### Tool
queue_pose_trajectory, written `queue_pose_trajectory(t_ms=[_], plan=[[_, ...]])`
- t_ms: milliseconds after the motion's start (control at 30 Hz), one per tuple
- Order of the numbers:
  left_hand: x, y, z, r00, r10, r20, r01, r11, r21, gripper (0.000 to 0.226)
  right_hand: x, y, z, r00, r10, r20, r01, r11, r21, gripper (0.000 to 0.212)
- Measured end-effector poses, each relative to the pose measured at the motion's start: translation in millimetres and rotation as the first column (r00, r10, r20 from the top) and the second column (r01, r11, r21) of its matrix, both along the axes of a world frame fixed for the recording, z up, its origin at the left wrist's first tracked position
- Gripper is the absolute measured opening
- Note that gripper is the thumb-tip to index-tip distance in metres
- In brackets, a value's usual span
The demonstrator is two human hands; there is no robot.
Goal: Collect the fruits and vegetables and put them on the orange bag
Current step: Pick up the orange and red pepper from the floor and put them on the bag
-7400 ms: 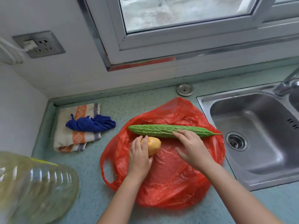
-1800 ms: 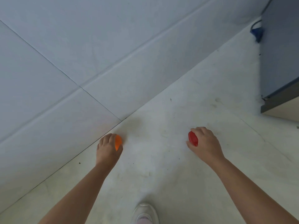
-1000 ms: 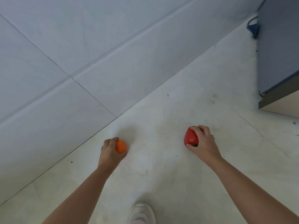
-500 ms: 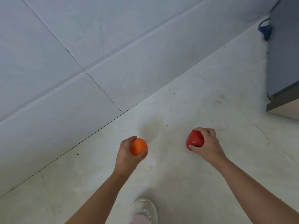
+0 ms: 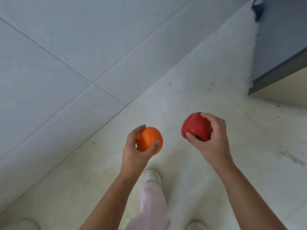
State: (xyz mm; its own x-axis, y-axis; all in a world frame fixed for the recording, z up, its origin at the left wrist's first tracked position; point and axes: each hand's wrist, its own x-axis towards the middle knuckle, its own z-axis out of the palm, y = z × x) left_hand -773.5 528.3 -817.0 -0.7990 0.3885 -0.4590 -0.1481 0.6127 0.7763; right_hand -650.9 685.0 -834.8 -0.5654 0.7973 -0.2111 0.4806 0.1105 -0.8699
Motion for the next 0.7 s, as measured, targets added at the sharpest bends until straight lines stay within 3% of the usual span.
queue_pose_trajectory(t_ms=[333, 700], plan=[[27, 19, 159, 0.996, 0.056, 0.069, -0.062, 0.995, 0.080, 0.048, 21, -1, 175, 0.995, 0.000, -0.096, 0.007, 0.998, 0.069, 0.071], [87, -15, 333, 0.999, 0.051, -0.018, -0.048, 0.991, 0.123, 0.048, 53, -13, 358, 0.986, 0.057, -0.158, -0.031, 0.986, 0.162, 0.072]])
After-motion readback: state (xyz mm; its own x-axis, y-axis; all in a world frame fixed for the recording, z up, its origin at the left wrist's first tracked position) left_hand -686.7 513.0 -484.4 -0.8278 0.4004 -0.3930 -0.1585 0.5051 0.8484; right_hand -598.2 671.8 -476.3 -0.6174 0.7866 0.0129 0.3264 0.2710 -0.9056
